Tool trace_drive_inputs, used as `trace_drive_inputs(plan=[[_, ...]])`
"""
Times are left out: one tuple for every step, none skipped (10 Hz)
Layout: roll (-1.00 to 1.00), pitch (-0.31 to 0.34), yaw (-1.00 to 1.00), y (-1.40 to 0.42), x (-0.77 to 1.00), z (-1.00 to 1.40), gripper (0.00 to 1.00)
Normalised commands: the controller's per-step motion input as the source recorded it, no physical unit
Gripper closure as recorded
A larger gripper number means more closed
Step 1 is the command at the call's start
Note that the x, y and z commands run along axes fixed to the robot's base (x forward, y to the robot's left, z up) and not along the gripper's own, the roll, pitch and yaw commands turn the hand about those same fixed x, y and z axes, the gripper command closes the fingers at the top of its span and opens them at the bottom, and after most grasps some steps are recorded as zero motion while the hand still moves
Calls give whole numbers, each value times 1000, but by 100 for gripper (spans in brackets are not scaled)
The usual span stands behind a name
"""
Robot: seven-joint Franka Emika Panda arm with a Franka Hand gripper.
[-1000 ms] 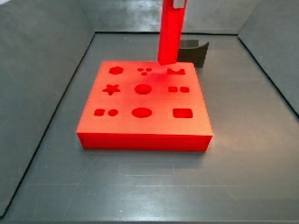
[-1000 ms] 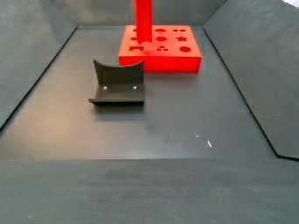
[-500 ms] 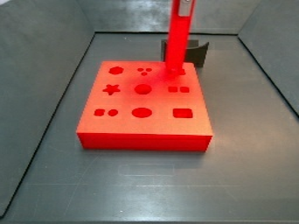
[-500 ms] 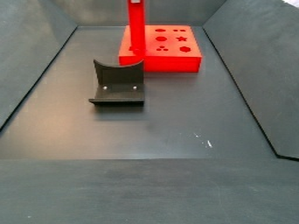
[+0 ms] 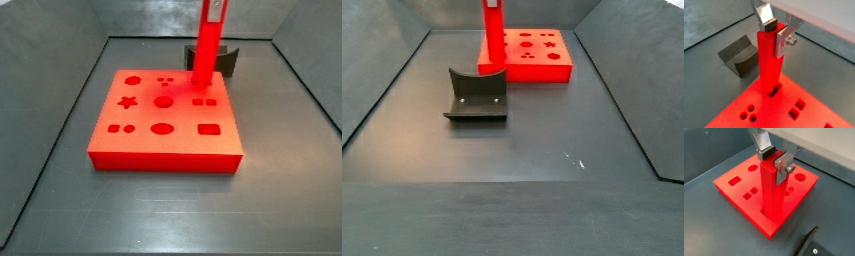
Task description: Insert the arch object.
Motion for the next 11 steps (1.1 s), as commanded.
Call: trace_drive_inputs(plan=[[0, -19, 0, -174, 0, -169, 100], [14, -4, 0, -209, 111, -189, 100], [0, -13, 0, -137, 309, -249, 100], [27, -10, 0, -17, 166, -357, 100], [39, -10, 0, 0, 0, -440, 100], [13, -14, -34, 0, -83, -466, 100], [0, -39, -26, 0, -169, -389, 100], [19, -1, 0, 0, -97, -217, 100], [121, -19, 14, -77, -123, -197, 100], [79, -19, 0, -54, -37, -146, 100], [9, 0, 0, -20, 0, -49, 100]])
